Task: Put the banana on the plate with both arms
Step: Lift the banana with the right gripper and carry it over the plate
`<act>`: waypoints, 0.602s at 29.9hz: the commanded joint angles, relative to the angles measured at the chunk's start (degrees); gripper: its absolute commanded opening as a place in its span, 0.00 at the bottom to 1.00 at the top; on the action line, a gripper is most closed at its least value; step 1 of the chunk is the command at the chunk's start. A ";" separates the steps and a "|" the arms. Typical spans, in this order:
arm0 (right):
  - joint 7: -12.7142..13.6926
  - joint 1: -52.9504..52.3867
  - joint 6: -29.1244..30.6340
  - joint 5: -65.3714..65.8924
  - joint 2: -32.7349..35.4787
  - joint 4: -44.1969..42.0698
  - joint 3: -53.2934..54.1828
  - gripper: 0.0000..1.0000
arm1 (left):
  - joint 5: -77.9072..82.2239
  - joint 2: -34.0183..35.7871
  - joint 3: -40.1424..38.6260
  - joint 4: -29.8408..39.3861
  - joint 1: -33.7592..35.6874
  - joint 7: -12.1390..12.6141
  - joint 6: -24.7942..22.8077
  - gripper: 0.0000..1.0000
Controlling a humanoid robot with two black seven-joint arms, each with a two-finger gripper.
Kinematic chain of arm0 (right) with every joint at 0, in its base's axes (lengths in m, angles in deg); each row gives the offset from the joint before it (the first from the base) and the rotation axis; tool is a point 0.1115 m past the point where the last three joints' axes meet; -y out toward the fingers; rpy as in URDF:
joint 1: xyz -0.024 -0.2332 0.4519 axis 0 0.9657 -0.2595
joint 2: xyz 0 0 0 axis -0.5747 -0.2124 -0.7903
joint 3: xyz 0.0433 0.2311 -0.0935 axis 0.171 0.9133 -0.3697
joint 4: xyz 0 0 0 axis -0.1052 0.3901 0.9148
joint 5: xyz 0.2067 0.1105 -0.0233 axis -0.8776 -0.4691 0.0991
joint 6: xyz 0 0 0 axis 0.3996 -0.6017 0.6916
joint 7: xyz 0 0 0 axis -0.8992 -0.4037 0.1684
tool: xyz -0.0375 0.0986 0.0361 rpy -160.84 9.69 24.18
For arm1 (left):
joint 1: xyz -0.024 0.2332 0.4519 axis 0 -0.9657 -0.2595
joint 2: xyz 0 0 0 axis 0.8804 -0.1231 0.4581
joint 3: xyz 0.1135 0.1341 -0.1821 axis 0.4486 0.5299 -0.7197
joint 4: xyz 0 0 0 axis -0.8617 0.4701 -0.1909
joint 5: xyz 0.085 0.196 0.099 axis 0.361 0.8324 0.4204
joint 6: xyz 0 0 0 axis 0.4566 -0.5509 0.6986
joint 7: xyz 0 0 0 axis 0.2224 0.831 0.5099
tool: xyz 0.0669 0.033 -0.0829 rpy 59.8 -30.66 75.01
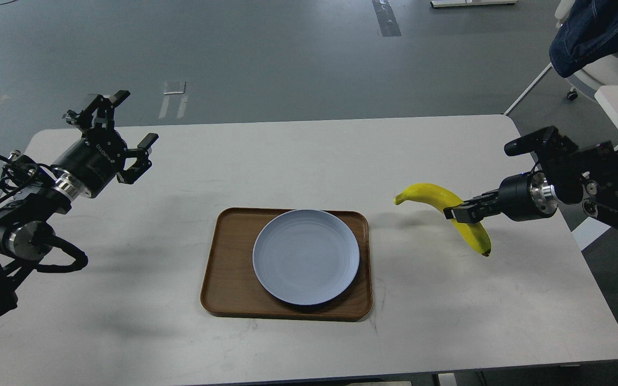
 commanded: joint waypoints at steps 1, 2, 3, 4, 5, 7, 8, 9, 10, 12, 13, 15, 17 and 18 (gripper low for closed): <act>0.00 -6.78 0.17 -4.89 -1.92 1.06 -4.89 0.00 | -0.04 -0.07 -0.03 0.00 0.05 0.00 0.00 0.98; 0.00 -8.96 0.17 -6.64 -4.28 1.14 -7.17 0.00 | -0.04 -0.07 -0.03 0.00 0.05 0.00 0.00 0.98; 0.00 -9.77 0.17 -7.53 -5.43 1.14 -8.23 0.00 | -0.04 -0.07 -0.11 0.00 0.05 0.00 0.00 0.98; 0.00 -10.38 0.17 -8.32 -6.31 1.14 -9.03 0.00 | -0.04 -0.07 -0.11 0.00 0.05 0.00 0.00 0.98; 0.00 -11.00 0.17 -9.89 -7.89 0.88 -10.25 0.00 | -0.04 -0.07 -0.46 0.00 0.14 0.00 0.00 0.98; 0.00 -11.18 0.17 -11.40 -10.71 0.53 -10.97 0.00 | -0.04 -0.07 -0.82 0.00 0.05 0.00 0.00 0.98; 0.00 -11.18 0.17 -12.10 -12.37 0.36 -11.23 0.00 | -0.04 -0.07 -0.82 0.00 0.14 0.00 0.00 0.98; 0.00 -11.18 0.17 -12.63 -13.26 0.27 -11.49 0.00 | -0.04 -0.07 -0.90 0.00 0.14 0.00 0.00 0.98; 0.00 -11.18 0.17 -13.07 -13.88 0.18 -11.84 0.00 | -0.04 -0.07 -0.82 0.00 0.14 0.00 0.00 0.98; 0.00 -11.01 0.08 -14.48 -16.68 -0.87 -14.21 0.00 | -0.04 0.02 -0.91 0.00 0.14 0.00 0.00 0.98; 0.00 -10.92 -0.01 -14.83 -17.30 -1.14 -14.57 0.00 | -0.04 0.02 -0.99 0.00 0.14 0.00 0.00 0.98; 0.00 -10.83 -0.01 -15.45 -18.97 -1.40 -15.10 0.00 | -0.04 0.11 -0.99 0.00 0.23 0.00 0.00 0.98; 0.00 -10.74 0.08 -16.06 -21.08 -2.10 -15.19 0.00 | -0.04 0.11 -0.99 0.08 0.32 0.00 0.00 0.98; 0.00 -10.65 0.08 -16.32 -22.66 -2.72 -15.45 0.00 | -0.04 0.11 -0.99 0.08 0.32 0.00 0.00 0.98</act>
